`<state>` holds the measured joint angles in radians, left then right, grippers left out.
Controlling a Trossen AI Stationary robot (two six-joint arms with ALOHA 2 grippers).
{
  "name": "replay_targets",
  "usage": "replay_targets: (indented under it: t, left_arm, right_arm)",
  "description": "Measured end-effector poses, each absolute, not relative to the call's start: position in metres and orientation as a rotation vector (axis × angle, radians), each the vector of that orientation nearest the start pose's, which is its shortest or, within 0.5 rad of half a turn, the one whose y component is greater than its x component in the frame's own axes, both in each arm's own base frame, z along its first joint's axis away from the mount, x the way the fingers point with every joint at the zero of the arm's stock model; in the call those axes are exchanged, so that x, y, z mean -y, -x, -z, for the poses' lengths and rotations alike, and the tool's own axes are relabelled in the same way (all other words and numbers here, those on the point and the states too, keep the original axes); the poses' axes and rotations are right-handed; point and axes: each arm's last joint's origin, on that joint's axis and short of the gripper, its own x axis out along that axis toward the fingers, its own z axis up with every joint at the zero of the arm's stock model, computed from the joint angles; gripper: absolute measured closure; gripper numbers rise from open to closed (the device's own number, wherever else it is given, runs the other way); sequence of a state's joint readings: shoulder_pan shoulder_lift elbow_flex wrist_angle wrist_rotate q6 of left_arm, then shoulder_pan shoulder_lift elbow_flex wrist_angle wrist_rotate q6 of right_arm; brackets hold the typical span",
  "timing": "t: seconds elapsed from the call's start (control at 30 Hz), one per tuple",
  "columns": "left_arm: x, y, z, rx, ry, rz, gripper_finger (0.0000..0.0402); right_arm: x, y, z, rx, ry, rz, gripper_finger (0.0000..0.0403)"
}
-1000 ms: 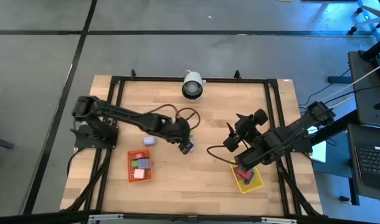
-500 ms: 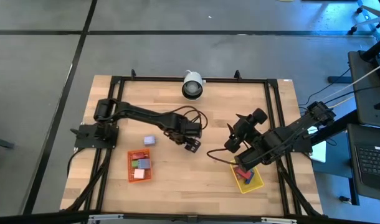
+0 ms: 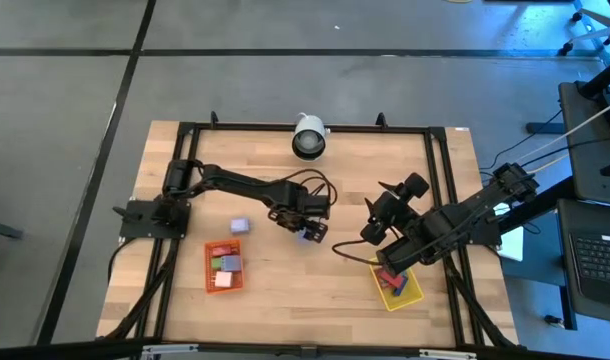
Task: Pick & Place Office items
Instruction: Put the right light blue charger adapter into the orange basket
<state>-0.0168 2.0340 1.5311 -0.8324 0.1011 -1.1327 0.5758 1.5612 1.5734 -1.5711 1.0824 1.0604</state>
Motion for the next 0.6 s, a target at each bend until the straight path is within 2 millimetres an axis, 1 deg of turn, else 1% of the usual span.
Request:
replay_targets:
  t: [0.17,0.27,0.47,0.6]
  left_arm:
    - [0.007,-0.406,-0.174,-1.241,1.021,-0.698,0.0143]
    - [0.007,-0.408,-0.166,-1.255,1.028,-0.709,0.0143]
    - [0.008,-0.414,-0.152,-1.265,1.084,-0.688,0.0143]
    - [0.006,-0.414,-0.151,-1.268,1.092,-0.694,0.0143]
  right_arm:
    - [-0.123,-0.234,-0.349,-0.671,0.216,0.821,0.016]
    - [-0.125,-0.233,-0.349,-0.671,0.219,0.813,0.016]
    - [-0.126,-0.232,-0.349,-0.685,0.234,0.801,0.016]
    - [-0.126,-0.232,-0.349,-0.689,0.236,0.799,0.016]
